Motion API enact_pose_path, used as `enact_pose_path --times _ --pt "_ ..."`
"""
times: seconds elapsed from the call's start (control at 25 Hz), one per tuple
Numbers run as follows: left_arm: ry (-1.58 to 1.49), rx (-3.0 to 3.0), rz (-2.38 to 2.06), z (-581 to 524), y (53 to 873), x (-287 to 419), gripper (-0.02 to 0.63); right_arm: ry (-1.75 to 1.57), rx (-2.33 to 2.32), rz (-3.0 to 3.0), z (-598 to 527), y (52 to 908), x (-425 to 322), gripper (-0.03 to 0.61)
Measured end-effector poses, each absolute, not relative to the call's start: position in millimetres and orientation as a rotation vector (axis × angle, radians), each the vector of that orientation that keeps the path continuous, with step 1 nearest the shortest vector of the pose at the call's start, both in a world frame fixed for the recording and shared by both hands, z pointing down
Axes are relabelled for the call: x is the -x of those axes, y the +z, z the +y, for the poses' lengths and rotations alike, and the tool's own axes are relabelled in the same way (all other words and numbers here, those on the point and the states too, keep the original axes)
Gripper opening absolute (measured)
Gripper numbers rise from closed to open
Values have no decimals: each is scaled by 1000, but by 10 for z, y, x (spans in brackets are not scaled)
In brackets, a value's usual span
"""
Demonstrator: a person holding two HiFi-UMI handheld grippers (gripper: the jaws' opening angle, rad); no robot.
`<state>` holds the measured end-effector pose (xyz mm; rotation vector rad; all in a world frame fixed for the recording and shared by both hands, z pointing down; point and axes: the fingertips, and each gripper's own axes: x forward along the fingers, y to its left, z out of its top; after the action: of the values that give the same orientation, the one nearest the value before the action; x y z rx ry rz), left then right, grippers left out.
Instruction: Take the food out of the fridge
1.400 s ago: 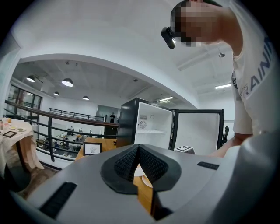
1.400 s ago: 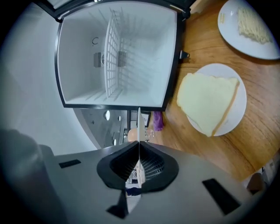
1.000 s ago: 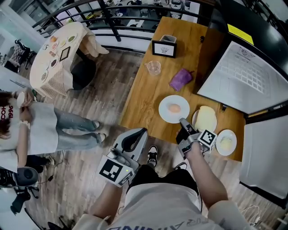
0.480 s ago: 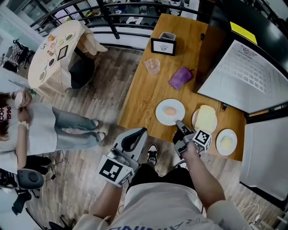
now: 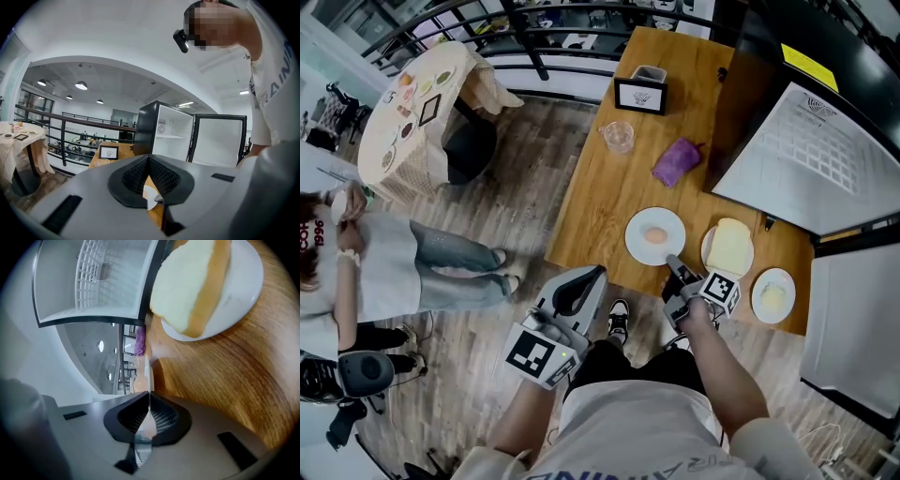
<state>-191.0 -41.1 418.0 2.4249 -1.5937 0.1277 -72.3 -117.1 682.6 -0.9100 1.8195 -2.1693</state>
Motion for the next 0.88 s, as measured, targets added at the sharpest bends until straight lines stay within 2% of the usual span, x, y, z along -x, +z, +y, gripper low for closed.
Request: enact_pose_path --times 0.32,0.52,0.88 --pt "106 -2424 -1584 -446 4165 1893 6 -2115 933 1981 -1160 6830 737 29" --pt "107 -2422 -1580 -452 4173 1891 6 -2079 951 2130 -1138 6830 765 99" --pt "89 -2417 -1576 -457 4179 1890 6 -1977 1114 2485 -1079 6846 770 110"
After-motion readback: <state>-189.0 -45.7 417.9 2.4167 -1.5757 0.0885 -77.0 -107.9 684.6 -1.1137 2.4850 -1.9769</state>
